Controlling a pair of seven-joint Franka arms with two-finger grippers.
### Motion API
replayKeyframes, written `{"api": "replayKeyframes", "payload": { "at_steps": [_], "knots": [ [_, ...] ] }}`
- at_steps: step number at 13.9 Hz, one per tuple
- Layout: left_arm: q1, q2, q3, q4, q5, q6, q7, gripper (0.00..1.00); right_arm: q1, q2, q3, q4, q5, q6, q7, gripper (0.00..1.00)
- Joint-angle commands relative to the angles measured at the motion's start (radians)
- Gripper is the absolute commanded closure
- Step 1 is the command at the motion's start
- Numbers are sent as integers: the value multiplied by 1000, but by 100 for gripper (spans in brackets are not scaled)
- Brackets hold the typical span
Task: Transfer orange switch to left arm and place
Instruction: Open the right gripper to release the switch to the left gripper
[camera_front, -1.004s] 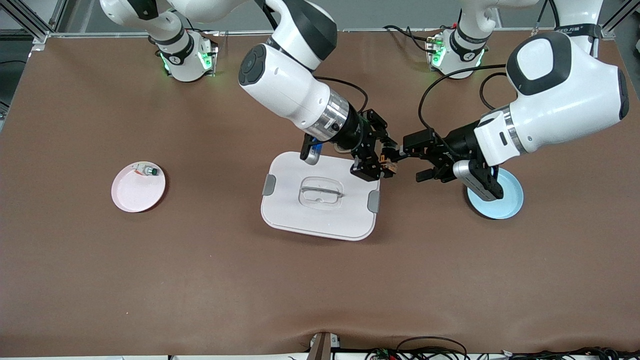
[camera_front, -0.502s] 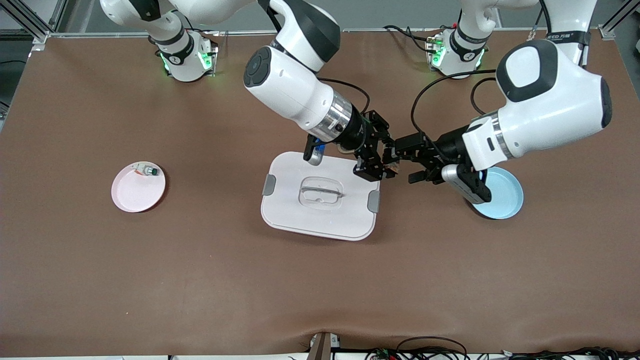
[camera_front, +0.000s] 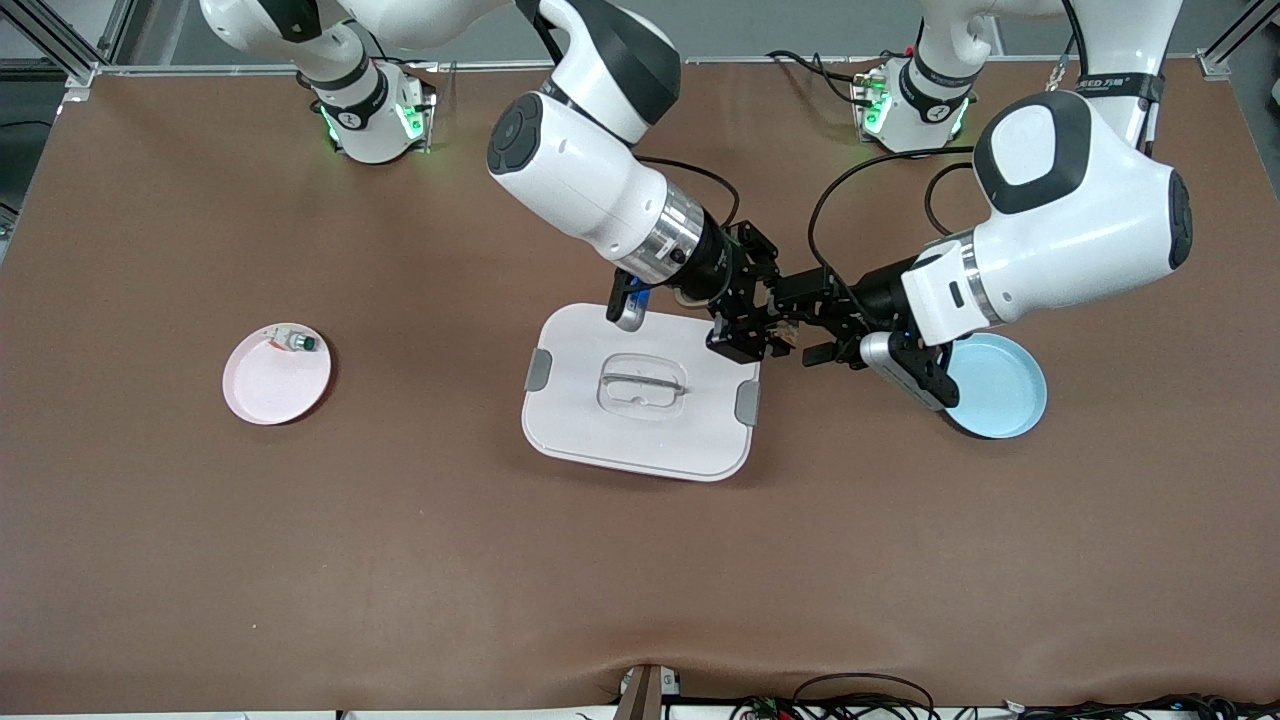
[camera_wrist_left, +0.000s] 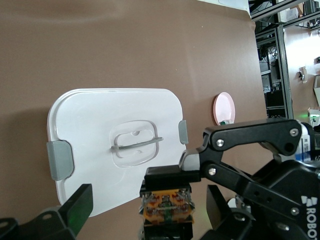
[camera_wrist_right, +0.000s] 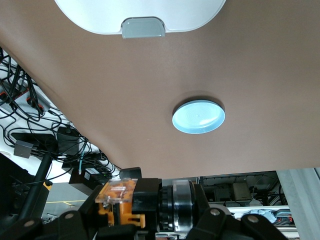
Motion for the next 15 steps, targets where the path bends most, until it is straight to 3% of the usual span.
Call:
{"api": "replayKeyframes", "payload": {
  "at_steps": [1, 6, 10, 11, 12, 15],
  "knots": [
    [-3, 4, -1, 10, -7, 9, 23, 40, 10, 22, -11, 40, 1, 2, -2, 100],
    [-3, 4, -1, 10, -12, 9, 18, 100, 10, 22, -11, 40, 1, 5, -1, 100],
    [-3, 4, -1, 10, -10, 9, 15, 100, 10, 22, -10, 40, 1, 5, -1, 98],
    [-3, 4, -1, 10, -10, 9, 15, 100, 11, 22, -11, 40, 1, 5, -5, 37],
    [-3, 4, -1, 10, -10, 9, 15, 100, 13, 24, -10, 40, 1, 6, -5, 0],
    [-3, 4, -1, 10, -9, 9, 15, 100, 14, 28, -10, 38, 1, 29, -8, 0]
  ]
}}
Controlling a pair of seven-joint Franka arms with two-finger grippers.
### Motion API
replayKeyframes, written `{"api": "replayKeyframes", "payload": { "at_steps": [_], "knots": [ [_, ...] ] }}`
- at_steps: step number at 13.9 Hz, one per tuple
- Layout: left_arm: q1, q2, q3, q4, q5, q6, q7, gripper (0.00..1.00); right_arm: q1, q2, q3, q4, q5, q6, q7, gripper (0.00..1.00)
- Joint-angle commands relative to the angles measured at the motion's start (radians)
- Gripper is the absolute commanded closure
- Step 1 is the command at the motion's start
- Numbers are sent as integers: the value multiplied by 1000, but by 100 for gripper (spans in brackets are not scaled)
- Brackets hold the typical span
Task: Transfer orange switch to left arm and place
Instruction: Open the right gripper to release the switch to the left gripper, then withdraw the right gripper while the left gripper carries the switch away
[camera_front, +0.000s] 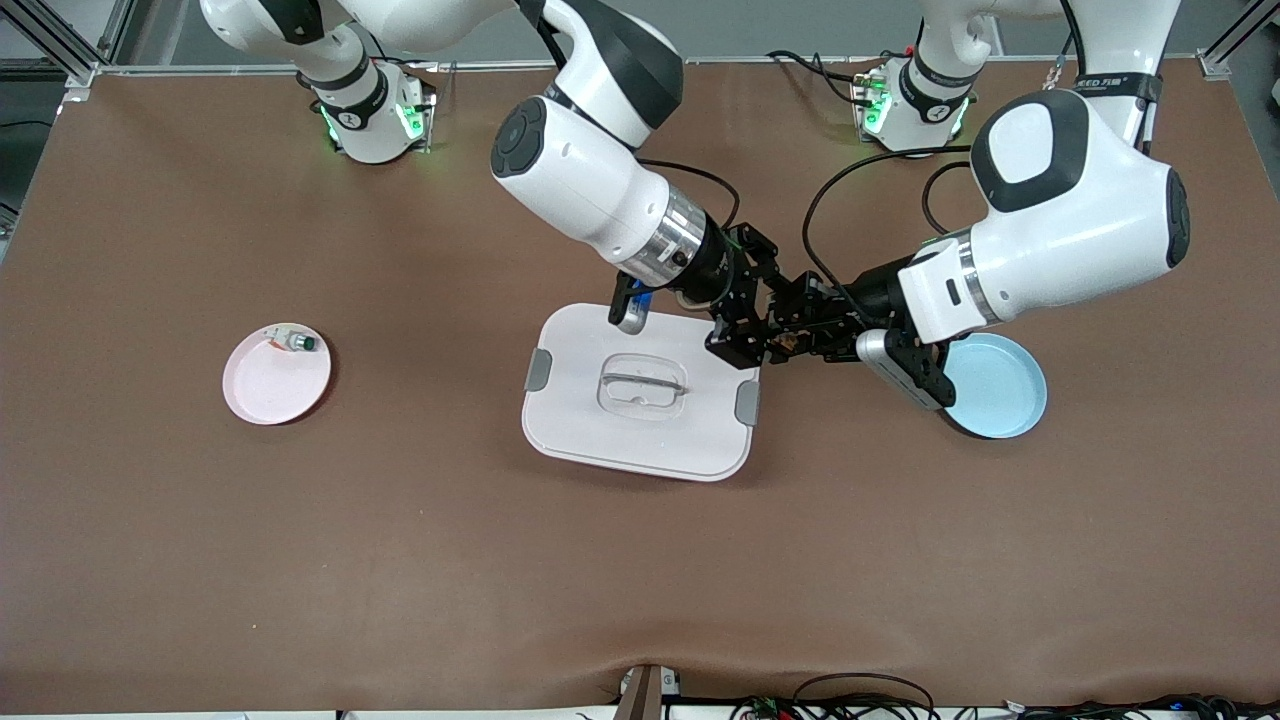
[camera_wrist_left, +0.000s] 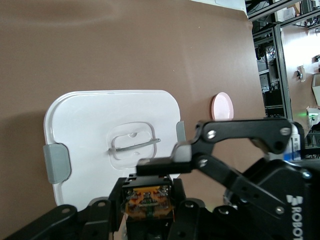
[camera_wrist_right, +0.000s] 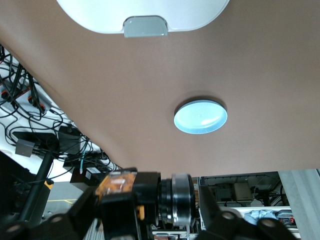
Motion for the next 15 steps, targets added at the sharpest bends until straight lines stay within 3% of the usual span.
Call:
{"api": "replayKeyframes", "payload": {
  "at_steps": [1, 8, 15],
  "knots": [
    [-1, 1, 1, 3, -7, 7, 13, 100, 10, 19, -9, 33, 2, 9, -4, 0],
    [8, -5, 6, 1, 0, -8, 17, 100, -5, 16, 6, 33, -79, -87, -52, 0],
    [21, -46, 10, 10, 249, -128, -11, 100, -62, -10, 6, 85, -74, -400, -188, 0]
  ]
}}
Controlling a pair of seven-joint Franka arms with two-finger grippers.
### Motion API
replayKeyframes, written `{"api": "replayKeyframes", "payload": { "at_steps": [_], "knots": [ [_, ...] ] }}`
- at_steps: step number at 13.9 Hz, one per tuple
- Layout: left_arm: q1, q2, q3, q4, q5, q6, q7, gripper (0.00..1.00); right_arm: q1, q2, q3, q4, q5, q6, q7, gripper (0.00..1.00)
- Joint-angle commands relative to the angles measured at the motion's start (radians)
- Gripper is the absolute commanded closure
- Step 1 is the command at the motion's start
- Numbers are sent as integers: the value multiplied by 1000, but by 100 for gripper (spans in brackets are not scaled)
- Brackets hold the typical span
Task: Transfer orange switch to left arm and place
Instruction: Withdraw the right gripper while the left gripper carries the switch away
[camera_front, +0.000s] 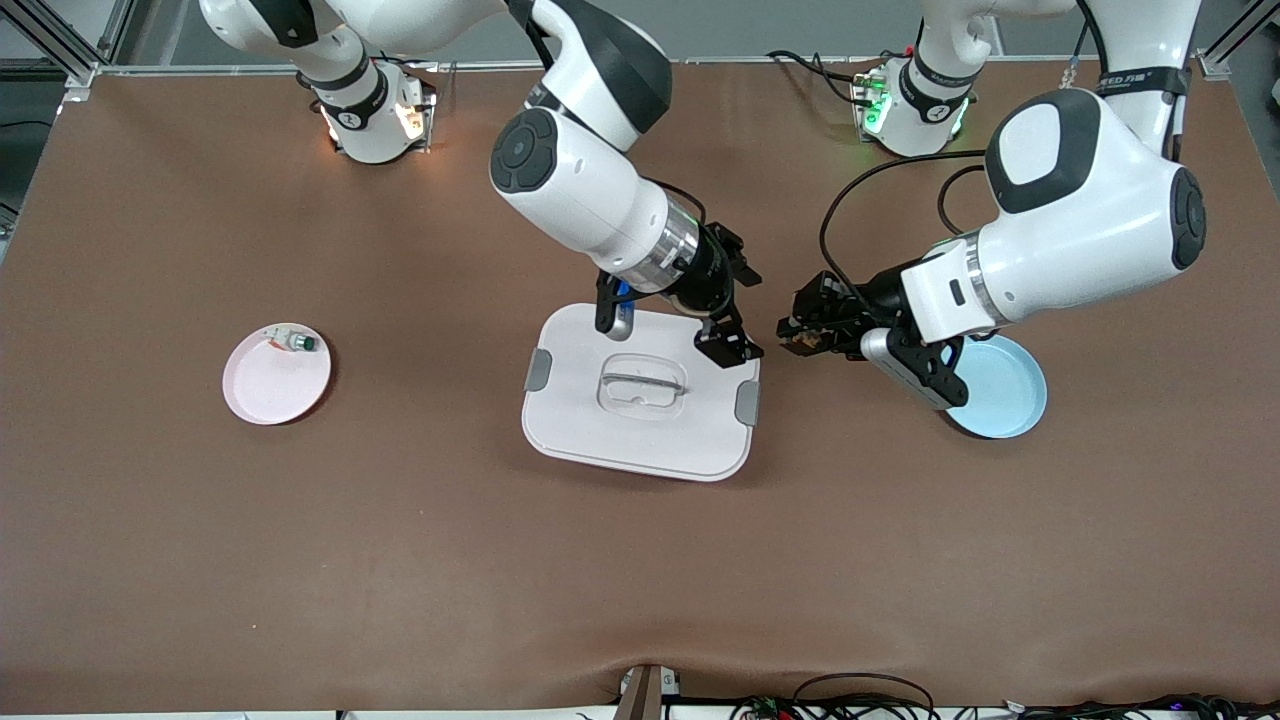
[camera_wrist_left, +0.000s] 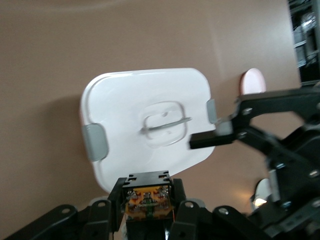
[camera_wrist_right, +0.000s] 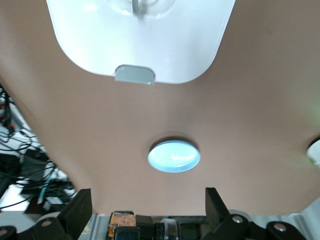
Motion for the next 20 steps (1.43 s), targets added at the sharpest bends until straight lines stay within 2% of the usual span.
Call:
{"api": "replayKeyframes", "payload": {
  "at_steps": [1, 3, 7, 9, 11, 13, 17, 20],
  "knots": [
    [2, -40, 4, 0, 110, -55, -21, 100, -32, -12, 7, 51, -6, -187, -148, 0],
    [2, -49, 4, 0, 169, -75, -70, 100, -55, -42, 3, 68, -9, -385, -324, 0],
    [52, -53, 12, 8, 216, -137, -262, 100, -133, -95, -4, 68, -16, -639, -582, 0],
    [54, -51, 12, 44, 338, -199, -340, 100, -193, -124, -4, 70, -31, -745, -743, 0],
    [54, -53, 12, 52, 420, -223, -369, 100, -237, -150, -2, 70, -97, -831, -942, 0],
    [83, -56, 16, 54, 427, -288, -415, 100, -294, -171, -4, 70, -133, -890, -1129, 0],
    [179, -103, 15, 51, 427, -409, -579, 100, -343, -194, -4, 70, -294, -957, -1464, 0],
    [241, -138, 15, 40, 427, -438, -727, 100, -402, -196, -4, 76, -315, -969, -1621, 0]
  ]
}}
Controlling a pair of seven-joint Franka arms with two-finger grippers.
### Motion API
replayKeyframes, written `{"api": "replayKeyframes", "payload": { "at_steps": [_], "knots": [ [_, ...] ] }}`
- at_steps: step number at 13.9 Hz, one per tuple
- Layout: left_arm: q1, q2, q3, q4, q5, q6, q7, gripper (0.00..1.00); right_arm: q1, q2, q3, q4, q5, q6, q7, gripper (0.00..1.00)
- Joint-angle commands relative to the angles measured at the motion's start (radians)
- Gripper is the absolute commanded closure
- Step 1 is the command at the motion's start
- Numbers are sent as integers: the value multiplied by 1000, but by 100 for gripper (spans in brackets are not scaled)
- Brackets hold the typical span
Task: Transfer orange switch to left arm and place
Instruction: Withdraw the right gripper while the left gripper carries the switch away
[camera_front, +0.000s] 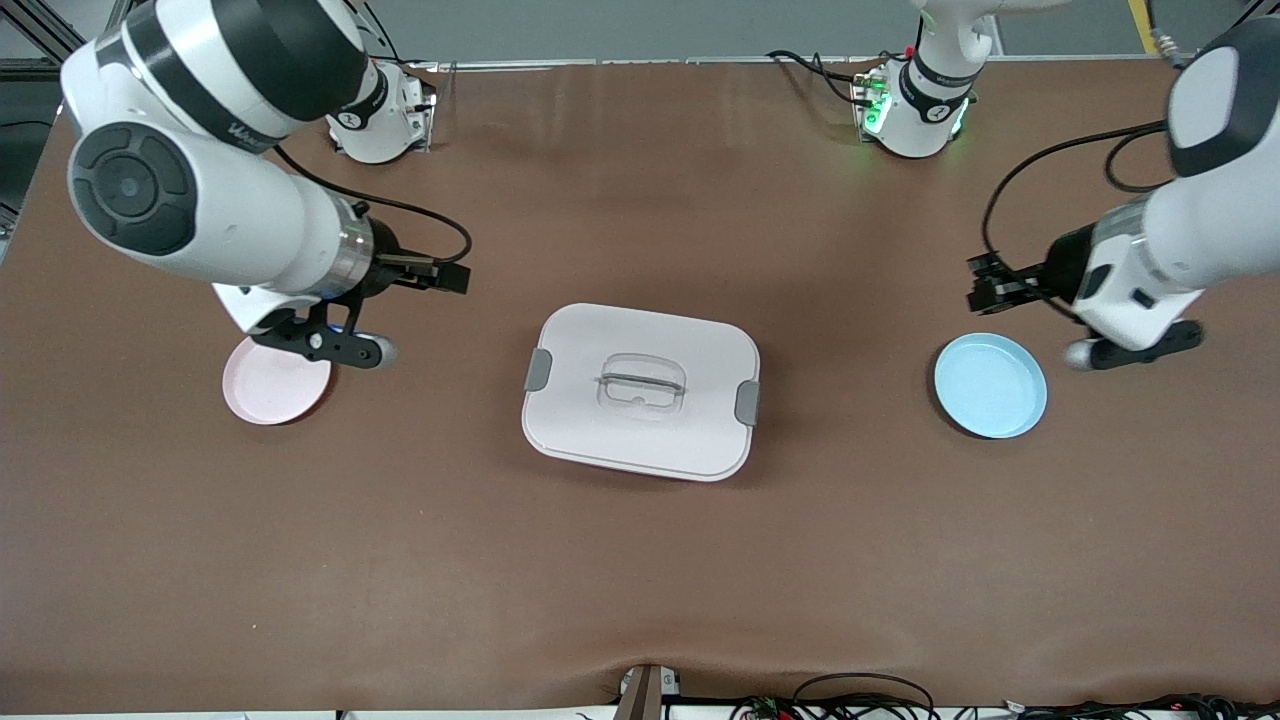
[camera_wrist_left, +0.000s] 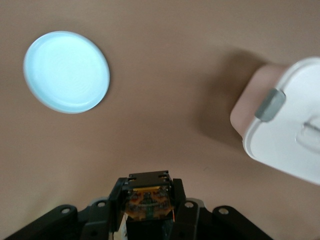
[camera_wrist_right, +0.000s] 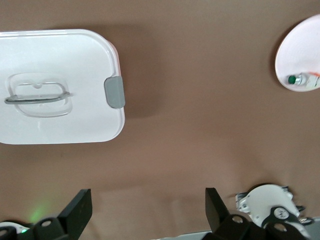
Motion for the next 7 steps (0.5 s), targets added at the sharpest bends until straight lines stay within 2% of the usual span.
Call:
{"api": "replayKeyframes", "payload": {
  "at_steps": [1, 5, 7],
  "knots": [
    [38, -53, -4, -22, 15, -25, -105, 100, -58, -15, 14, 3, -49, -27, -156, 0],
    [88, -122, -6, -74, 41, -21, -255, 100, -177, -15, 14, 13, -108, -48, -442, 0],
    [102, -157, -4, -130, 57, 16, -326, 100, -236, -15, 14, 13, -116, -77, -484, 0]
  ]
}}
